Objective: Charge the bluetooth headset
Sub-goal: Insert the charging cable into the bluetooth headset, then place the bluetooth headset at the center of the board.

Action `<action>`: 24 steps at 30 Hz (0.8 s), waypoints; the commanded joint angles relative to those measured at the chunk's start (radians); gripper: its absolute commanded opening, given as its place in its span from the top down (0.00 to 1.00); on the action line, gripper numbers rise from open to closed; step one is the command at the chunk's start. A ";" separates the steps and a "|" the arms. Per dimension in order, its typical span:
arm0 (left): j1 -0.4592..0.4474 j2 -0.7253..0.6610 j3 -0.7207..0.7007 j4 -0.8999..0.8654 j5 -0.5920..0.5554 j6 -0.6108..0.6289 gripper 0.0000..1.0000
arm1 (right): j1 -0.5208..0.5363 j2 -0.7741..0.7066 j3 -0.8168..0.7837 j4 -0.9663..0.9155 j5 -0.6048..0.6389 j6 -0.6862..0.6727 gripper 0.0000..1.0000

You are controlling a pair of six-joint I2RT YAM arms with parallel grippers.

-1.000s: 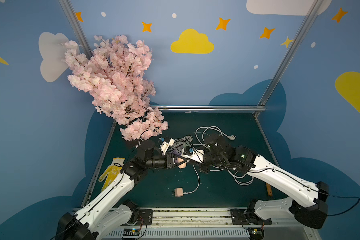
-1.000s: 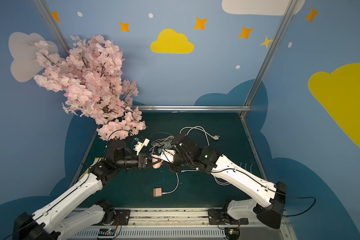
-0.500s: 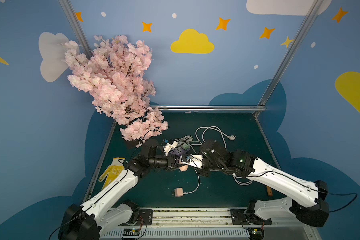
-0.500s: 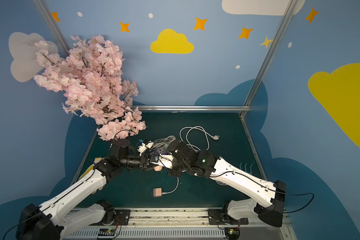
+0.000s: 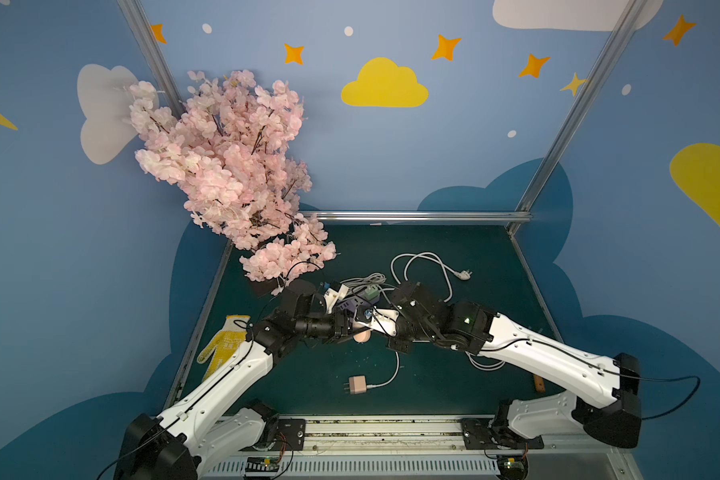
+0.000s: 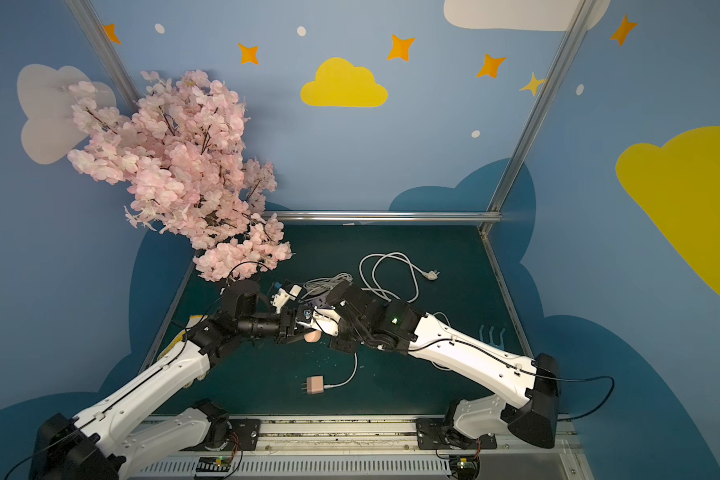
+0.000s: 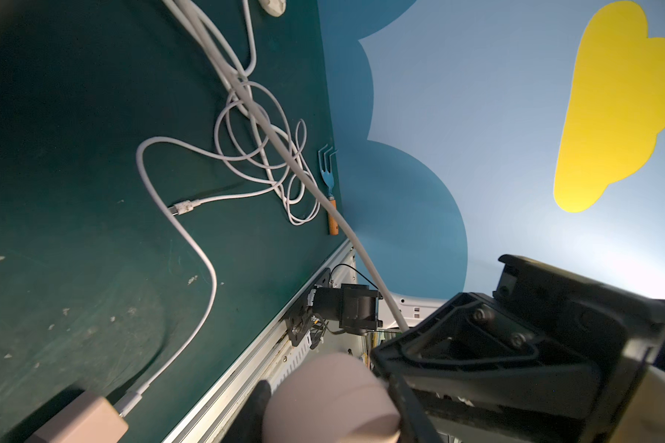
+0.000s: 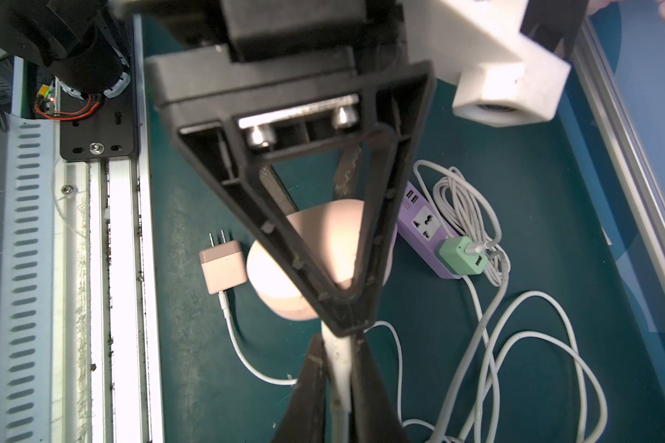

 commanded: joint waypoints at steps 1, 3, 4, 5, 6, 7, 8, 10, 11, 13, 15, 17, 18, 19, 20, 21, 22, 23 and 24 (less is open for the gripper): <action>-0.058 -0.051 0.105 0.394 0.231 -0.032 0.97 | 0.069 0.139 -0.013 0.246 -0.316 0.029 1.00; -0.058 -0.049 0.102 0.381 0.232 -0.024 0.97 | 0.070 0.130 -0.016 0.239 -0.298 0.029 1.00; -0.056 -0.049 0.103 0.358 0.230 -0.011 0.97 | 0.070 0.124 -0.014 0.229 -0.278 0.031 0.97; -0.055 -0.051 0.103 0.323 0.227 0.010 0.97 | 0.068 0.113 -0.013 0.213 -0.245 0.038 0.86; -0.050 -0.052 0.106 0.276 0.220 0.037 0.97 | 0.068 0.100 -0.015 0.195 -0.205 0.044 0.80; -0.042 -0.053 0.107 0.226 0.212 0.067 0.97 | 0.068 0.087 -0.015 0.180 -0.172 0.046 0.76; -0.029 -0.054 0.106 0.160 0.196 0.110 0.97 | 0.065 0.070 -0.020 0.161 -0.150 0.040 0.71; 0.007 -0.047 0.103 0.028 0.156 0.182 0.97 | 0.062 0.034 -0.028 0.130 -0.114 0.034 0.66; 0.029 -0.041 0.095 -0.019 0.137 0.207 0.97 | 0.059 0.012 -0.033 0.116 -0.099 0.034 0.63; 0.072 -0.025 0.080 -0.104 0.096 0.236 0.97 | 0.056 -0.036 -0.045 0.094 -0.076 0.046 0.60; 0.106 -0.010 0.065 -0.167 0.043 0.258 0.97 | 0.051 -0.085 -0.060 0.084 -0.048 0.064 0.57; 0.125 0.000 0.067 -0.243 -0.028 0.296 0.97 | 0.046 -0.131 -0.076 0.083 -0.020 0.077 0.55; 0.132 0.006 0.074 -0.289 -0.077 0.315 0.97 | 0.041 -0.158 -0.086 0.087 -0.013 0.082 0.53; 0.138 0.015 0.079 -0.325 -0.111 0.339 0.97 | 0.033 -0.180 -0.093 0.093 -0.011 0.081 0.52; 0.141 0.025 0.085 -0.362 -0.159 0.355 0.97 | 0.024 -0.207 -0.104 0.105 -0.015 0.117 0.50; 0.144 0.034 0.091 -0.394 -0.201 0.361 0.97 | 0.012 -0.230 -0.115 0.118 -0.025 0.129 0.49; 0.147 0.048 0.096 -0.421 -0.240 0.372 0.97 | -0.002 -0.256 -0.129 0.139 -0.039 0.143 0.48; 0.148 0.061 0.101 -0.447 -0.292 0.376 0.97 | -0.018 -0.278 -0.142 0.160 -0.050 0.157 0.47; 0.149 0.071 0.106 -0.472 -0.338 0.376 0.97 | -0.031 -0.299 -0.154 0.176 -0.064 0.168 0.46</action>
